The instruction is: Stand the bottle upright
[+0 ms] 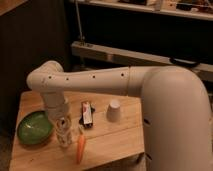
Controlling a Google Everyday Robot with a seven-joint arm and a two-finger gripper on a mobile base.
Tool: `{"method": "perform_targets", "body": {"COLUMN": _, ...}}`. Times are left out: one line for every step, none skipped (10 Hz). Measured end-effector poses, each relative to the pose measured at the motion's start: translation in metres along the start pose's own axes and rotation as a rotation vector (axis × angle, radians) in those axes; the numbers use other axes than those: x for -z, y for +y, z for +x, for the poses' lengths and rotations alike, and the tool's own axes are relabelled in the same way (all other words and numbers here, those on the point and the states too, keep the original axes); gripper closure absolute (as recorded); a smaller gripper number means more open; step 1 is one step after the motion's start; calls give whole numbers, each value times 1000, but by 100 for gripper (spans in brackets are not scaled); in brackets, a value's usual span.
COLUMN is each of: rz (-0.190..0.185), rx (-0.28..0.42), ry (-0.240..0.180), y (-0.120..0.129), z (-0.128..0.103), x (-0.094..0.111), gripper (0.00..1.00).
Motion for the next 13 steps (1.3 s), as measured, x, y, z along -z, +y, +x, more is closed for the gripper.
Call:
{"method": "perform_targets", "body": {"rz": -21, "rx": -1, "ry": -4, "y": -2, "z": 1, "x": 2, "gripper": 58}}
{"method": "perform_targets", "body": {"rz": -35, "rx": -4, "ry": -5, "y": -3, "z": 1, "x": 3, "gripper": 58}}
{"method": "perform_targets", "body": {"rz": -49, "rx": -9, "ry": -4, "y": -3, "z": 1, "x": 5, "gripper": 55}}
{"method": "perform_targets", "body": {"rz": -57, "rx": -11, "ry": -3, "y": -3, "z": 1, "x": 5, "gripper": 48}}
{"method": "perform_targets", "body": {"rz": -63, "rx": -14, "ry": 0, "y": -3, "z": 1, "x": 6, "gripper": 38}}
{"method": "perform_targets", "body": {"rz": -64, "rx": -14, "ry": 2, "y": -5, "z": -1, "x": 7, "gripper": 34}}
{"method": "perform_targets", "body": {"rz": -62, "rx": -14, "ry": 6, "y": -6, "z": -3, "x": 10, "gripper": 34}}
{"method": "perform_targets", "body": {"rz": -57, "rx": -15, "ry": 14, "y": -8, "z": -6, "x": 14, "gripper": 34}}
{"method": "perform_targets", "body": {"rz": -51, "rx": -18, "ry": 25, "y": -8, "z": -8, "x": 17, "gripper": 34}}
{"method": "perform_targets", "body": {"rz": -44, "rx": -22, "ry": 37, "y": -8, "z": -9, "x": 19, "gripper": 34}}
{"method": "perform_targets", "body": {"rz": -32, "rx": -32, "ry": 54, "y": -6, "z": -12, "x": 22, "gripper": 34}}
{"method": "perform_targets", "body": {"rz": -9, "rx": -56, "ry": 106, "y": -1, "z": -15, "x": 27, "gripper": 34}}
{"method": "perform_targets", "body": {"rz": 3, "rx": -92, "ry": 165, "y": 5, "z": -17, "x": 33, "gripper": 34}}
